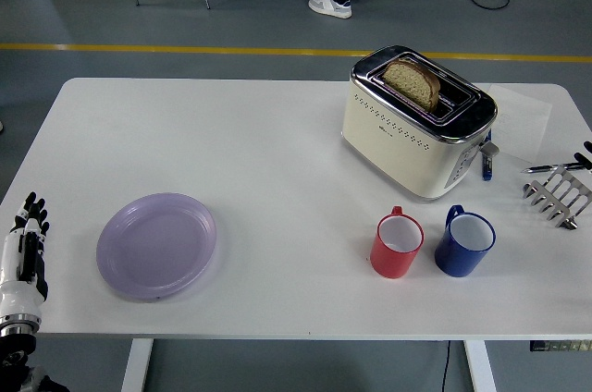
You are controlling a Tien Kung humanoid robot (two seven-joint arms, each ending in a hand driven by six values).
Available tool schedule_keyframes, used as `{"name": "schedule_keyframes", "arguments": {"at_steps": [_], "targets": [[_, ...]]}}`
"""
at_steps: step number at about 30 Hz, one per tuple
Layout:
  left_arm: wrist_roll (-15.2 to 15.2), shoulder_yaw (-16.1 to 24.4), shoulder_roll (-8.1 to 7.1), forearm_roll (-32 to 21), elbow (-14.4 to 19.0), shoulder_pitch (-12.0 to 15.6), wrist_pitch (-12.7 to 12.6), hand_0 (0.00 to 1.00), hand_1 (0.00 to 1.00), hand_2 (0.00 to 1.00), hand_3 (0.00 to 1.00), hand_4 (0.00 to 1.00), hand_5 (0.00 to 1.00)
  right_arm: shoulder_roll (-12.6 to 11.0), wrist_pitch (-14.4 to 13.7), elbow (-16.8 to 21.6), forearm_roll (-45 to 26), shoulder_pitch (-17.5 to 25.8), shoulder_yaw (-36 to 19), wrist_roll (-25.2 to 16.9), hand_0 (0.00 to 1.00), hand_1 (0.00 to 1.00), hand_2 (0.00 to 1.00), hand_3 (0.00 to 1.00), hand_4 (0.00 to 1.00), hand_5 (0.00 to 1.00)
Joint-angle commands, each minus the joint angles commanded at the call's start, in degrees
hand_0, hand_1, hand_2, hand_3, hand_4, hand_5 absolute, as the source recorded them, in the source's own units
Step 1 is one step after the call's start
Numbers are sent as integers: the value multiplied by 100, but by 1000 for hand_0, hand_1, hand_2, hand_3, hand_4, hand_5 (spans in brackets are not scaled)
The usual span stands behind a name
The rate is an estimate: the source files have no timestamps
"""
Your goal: Push plate across desktop,pick up the break from the machine,place the break in the plate
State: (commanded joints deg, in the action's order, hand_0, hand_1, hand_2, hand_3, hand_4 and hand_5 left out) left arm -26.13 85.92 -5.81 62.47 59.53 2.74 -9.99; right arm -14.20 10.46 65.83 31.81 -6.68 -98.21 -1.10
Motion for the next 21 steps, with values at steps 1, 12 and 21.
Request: {"name": "schedule_keyframes", "arguments": {"at_steps": [1, 12, 21], "targets": [[1, -4, -1, 2, -4, -1, 3, 998, 988, 998, 998, 553, 998, 0, 0, 0, 0, 0, 0, 0, 688, 630, 649, 684, 481, 584], [5, -377, 48, -174, -81, -53, 95, 998, 986, 998, 998, 549, 998, 14, 2, -2, 2, -11, -3, -3, 688, 630, 650, 684, 482, 586], [-6, -596, 64, -326, -129, -96, 128, 998, 980, 998, 998, 547, 998, 18, 9, 13, 9, -46, 37, -2, 689, 630, 650, 683, 480, 584]]}}
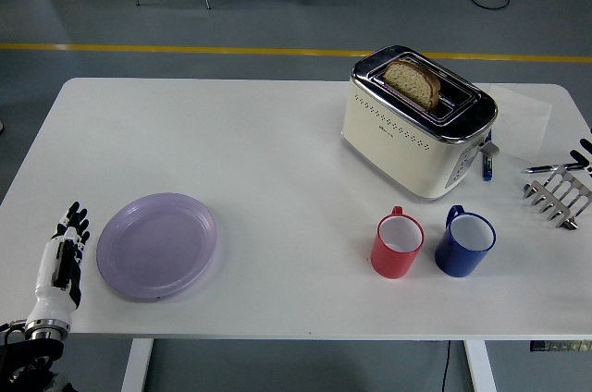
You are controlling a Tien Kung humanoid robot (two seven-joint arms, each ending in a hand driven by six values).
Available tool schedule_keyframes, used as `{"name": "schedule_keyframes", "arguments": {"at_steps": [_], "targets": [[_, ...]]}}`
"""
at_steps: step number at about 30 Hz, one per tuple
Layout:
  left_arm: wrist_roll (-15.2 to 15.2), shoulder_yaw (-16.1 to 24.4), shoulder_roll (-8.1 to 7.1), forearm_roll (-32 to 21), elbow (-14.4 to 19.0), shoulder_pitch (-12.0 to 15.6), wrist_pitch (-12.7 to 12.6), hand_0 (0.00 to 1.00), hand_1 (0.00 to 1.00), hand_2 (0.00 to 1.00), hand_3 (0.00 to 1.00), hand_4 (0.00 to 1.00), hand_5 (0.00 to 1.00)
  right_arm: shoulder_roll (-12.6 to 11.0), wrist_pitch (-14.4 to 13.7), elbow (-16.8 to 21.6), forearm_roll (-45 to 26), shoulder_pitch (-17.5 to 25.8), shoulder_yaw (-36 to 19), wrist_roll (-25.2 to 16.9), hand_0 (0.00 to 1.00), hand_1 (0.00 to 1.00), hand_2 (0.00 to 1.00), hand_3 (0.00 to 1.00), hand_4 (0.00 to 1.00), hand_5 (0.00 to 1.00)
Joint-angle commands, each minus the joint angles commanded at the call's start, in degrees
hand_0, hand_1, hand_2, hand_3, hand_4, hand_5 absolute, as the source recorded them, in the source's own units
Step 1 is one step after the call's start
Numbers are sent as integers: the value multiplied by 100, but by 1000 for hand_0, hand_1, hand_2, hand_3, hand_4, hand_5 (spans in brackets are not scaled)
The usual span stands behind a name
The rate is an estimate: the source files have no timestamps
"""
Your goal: Push plate across desktop,pick up the break from the machine,place the break in the plate
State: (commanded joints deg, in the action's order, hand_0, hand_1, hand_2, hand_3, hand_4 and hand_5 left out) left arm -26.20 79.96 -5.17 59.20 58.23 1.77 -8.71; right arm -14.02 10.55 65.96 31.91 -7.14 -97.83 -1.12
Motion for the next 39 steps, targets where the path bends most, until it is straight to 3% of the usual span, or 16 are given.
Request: {"name": "schedule_keyframes", "arguments": {"at_steps": [21, 39], "targets": [[-1, -256, 26, -164, 44, -40, 98, 994, 971, 998, 998, 543, 998, 34, 15, -1, 6, -12, 26, -4, 689, 630, 649, 683, 481, 585], [-31, -349, 4, -270, 13, 31, 263, 915, 939, 998, 998, 528, 998, 60, 21, -10, 23, -10, 43, -4, 688, 630, 649, 683, 481, 585]]}}
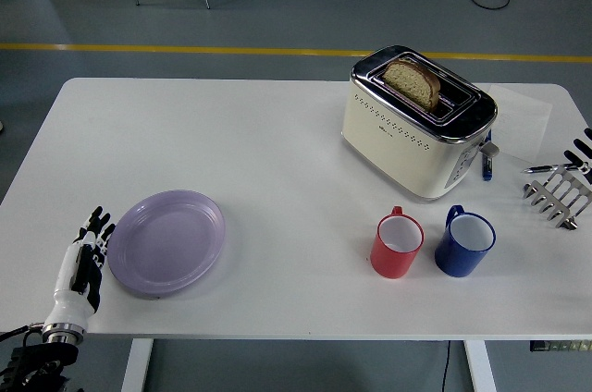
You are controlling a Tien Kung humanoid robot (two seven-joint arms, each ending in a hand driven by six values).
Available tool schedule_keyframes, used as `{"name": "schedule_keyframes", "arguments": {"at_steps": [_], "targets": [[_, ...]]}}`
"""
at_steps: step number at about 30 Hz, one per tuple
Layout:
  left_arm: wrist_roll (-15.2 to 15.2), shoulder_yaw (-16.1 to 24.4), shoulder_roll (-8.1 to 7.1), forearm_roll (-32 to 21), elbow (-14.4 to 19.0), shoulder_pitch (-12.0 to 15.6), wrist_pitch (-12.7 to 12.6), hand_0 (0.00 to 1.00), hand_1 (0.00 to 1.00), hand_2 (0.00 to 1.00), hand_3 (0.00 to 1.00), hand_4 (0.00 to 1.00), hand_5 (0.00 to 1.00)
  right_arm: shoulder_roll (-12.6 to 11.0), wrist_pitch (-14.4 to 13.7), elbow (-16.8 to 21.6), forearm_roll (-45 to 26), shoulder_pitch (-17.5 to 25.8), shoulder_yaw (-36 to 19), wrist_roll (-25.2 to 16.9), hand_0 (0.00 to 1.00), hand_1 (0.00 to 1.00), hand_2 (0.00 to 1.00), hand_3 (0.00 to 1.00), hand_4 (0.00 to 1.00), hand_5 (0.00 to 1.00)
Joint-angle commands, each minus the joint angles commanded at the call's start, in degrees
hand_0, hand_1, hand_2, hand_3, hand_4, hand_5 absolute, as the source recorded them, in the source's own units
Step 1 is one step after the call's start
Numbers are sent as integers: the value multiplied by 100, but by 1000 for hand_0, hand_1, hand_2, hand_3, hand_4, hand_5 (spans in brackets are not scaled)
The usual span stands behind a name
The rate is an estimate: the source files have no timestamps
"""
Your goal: Push plate across desktop,pick up the break from the machine,place the break in the plate
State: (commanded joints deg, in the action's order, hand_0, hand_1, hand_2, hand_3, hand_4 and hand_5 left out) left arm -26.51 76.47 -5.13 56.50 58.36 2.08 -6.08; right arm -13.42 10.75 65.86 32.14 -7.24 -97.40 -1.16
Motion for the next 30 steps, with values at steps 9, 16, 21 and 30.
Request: {"name": "schedule_keyframes", "arguments": {"at_steps": [9, 16, 21, 30], "targets": [[-27, -56, -3, -32, 25, -15, 24, 903, 928, 998, 998, 528, 998, 14, 2, 0, -1, -14, 18, 0, 688, 630, 648, 684, 480, 585], [-33, -91, -2, -85, 37, -7, 85, 898, 924, 998, 998, 525, 998, 16, 5, 0, 0, -17, 19, -1, 688, 629, 648, 684, 481, 584], [-45, -159, -10, -141, 84, 4, 128, 884, 912, 994, 998, 525, 998, 18, 7, -3, 2, -13, 23, -2, 687, 630, 648, 684, 481, 584], [-11, -237, -10, -237, 109, -6, 277, 849, 882, 966, 994, 520, 998, 23, 15, -2, 8, -18, -4, -4, 687, 630, 648, 684, 480, 580]]}}
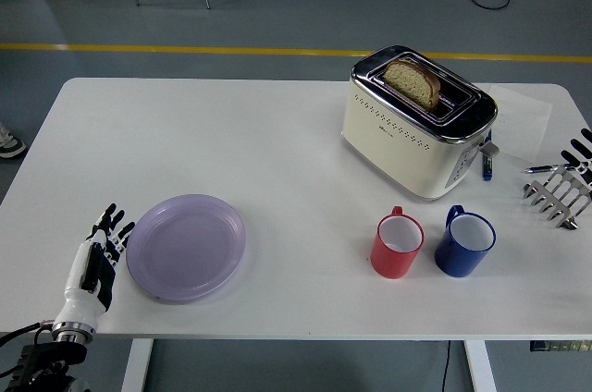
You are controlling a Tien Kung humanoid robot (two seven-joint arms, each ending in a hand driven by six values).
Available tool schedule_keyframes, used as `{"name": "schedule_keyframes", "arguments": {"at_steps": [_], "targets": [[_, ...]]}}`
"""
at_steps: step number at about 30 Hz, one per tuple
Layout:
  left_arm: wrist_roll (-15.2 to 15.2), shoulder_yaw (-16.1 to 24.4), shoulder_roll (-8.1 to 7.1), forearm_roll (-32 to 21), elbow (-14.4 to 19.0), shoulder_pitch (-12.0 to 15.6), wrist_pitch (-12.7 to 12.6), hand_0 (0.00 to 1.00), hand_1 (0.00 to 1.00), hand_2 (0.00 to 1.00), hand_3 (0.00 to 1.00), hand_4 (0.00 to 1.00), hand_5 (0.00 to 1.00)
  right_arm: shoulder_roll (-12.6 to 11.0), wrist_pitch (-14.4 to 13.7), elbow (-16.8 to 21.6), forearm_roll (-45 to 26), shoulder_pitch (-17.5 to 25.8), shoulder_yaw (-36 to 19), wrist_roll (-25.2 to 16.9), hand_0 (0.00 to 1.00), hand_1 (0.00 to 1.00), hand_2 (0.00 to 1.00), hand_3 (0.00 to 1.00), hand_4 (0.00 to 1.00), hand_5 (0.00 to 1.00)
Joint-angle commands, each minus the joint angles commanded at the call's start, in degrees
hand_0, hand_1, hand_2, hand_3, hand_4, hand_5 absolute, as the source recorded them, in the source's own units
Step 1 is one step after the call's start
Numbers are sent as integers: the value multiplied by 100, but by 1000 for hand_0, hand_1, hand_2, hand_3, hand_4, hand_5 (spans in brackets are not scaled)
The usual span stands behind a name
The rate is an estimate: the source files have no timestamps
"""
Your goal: Push plate across desktop,pick up the break from the machine,place the break in the plate
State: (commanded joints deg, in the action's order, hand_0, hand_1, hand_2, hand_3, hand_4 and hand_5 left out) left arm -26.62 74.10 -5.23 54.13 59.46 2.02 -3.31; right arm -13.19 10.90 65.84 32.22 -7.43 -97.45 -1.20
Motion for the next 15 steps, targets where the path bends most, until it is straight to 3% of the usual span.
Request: {"name": "schedule_keyframes", "arguments": {"at_steps": [15], "targets": [[-105, -332, -14, -307, -50, -112, 11, 821, 848, 921, 979, 514, 998, 23, 24, -6, 4, -19, 32, -9, 688, 630, 648, 684, 480, 582]]}}
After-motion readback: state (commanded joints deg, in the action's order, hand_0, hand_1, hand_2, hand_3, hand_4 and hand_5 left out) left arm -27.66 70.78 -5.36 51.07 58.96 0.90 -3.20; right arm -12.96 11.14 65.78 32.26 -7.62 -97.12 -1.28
